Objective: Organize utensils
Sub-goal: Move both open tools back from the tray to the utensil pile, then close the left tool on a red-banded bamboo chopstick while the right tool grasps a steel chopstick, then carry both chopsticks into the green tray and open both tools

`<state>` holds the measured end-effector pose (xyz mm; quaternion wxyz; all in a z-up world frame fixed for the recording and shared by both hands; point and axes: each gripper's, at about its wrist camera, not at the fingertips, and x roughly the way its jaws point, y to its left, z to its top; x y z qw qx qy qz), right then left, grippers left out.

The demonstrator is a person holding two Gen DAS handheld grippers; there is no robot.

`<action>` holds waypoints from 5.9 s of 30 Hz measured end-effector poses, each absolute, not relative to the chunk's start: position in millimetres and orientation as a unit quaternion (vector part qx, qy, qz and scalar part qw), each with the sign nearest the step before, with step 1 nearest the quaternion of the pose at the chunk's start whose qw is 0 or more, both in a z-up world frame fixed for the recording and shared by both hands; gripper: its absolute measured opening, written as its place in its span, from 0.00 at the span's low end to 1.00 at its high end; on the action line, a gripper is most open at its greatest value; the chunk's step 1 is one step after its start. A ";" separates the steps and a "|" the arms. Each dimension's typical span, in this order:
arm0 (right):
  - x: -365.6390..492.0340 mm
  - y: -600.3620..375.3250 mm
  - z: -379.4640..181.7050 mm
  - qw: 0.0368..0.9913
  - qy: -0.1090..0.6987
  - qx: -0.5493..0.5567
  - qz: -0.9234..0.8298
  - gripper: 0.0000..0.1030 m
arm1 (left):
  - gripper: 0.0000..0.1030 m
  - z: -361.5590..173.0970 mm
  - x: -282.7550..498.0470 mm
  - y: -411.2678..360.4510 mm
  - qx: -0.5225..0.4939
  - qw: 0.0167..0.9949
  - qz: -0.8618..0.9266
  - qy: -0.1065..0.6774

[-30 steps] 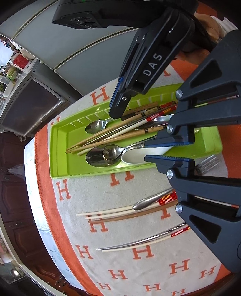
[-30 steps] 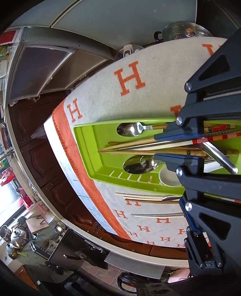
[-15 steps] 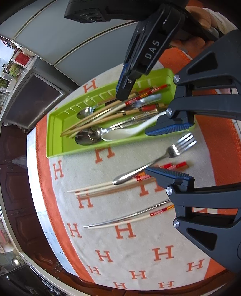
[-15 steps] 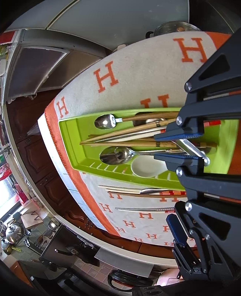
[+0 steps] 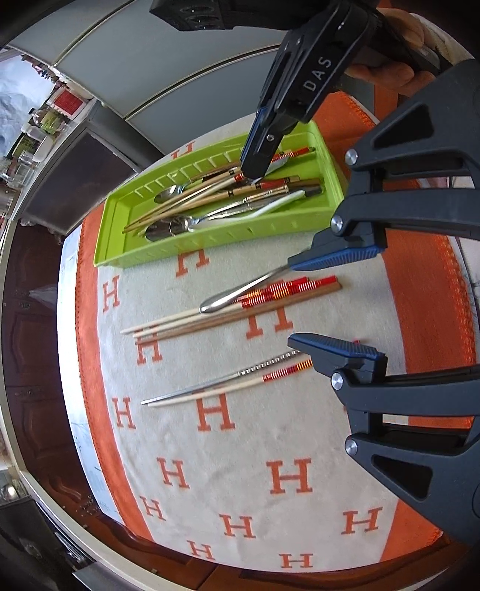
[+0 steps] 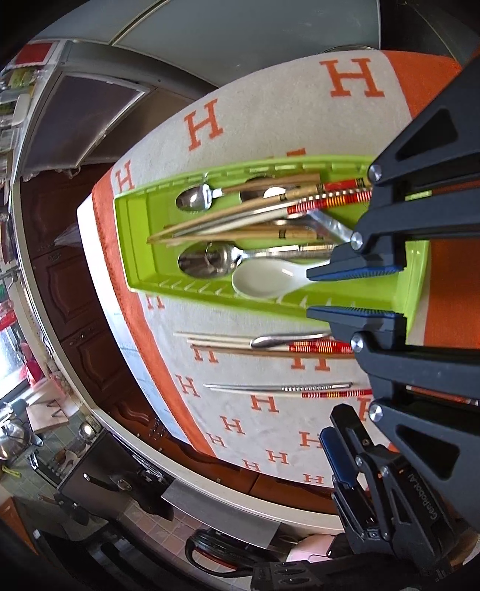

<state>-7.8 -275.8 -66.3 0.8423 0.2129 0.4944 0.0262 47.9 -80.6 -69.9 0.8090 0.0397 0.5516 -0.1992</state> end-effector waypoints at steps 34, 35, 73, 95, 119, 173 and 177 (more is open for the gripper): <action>112.7 -139.1 -124.9 0.786 0.597 0.121 0.102 0.13 | 0.31 -106.7 126.7 54.6 -0.053 0.818 -0.114 0.561; 112.6 -137.3 -126.0 0.788 0.597 0.114 0.100 0.13 | 0.31 -108.5 127.2 54.8 -0.054 0.817 -0.113 0.563; 56.7 -191.4 -85.2 0.853 0.485 0.166 0.094 0.05 | 0.43 -123.7 122.5 11.6 -0.080 0.801 -0.125 0.579; 54.2 -187.5 -105.1 0.823 0.522 0.185 0.121 0.05 | 0.03 -146.6 126.7 -23.4 -0.036 0.827 -0.081 0.556; 60.6 -126.7 -124.4 0.856 0.508 0.048 0.078 0.11 | 0.03 -134.3 110.3 27.7 -0.070 0.839 -0.070 0.535; 13.4 -336.8 -91.4 0.848 0.466 0.249 -0.039 0.07 | 0.07 -86.6 101.9 -196.0 0.010 0.791 -0.243 0.561; 11.9 -330.7 -87.4 0.849 0.465 0.248 -0.034 0.07 | 0.31 -79.3 98.0 -181.8 0.008 0.794 -0.241 0.557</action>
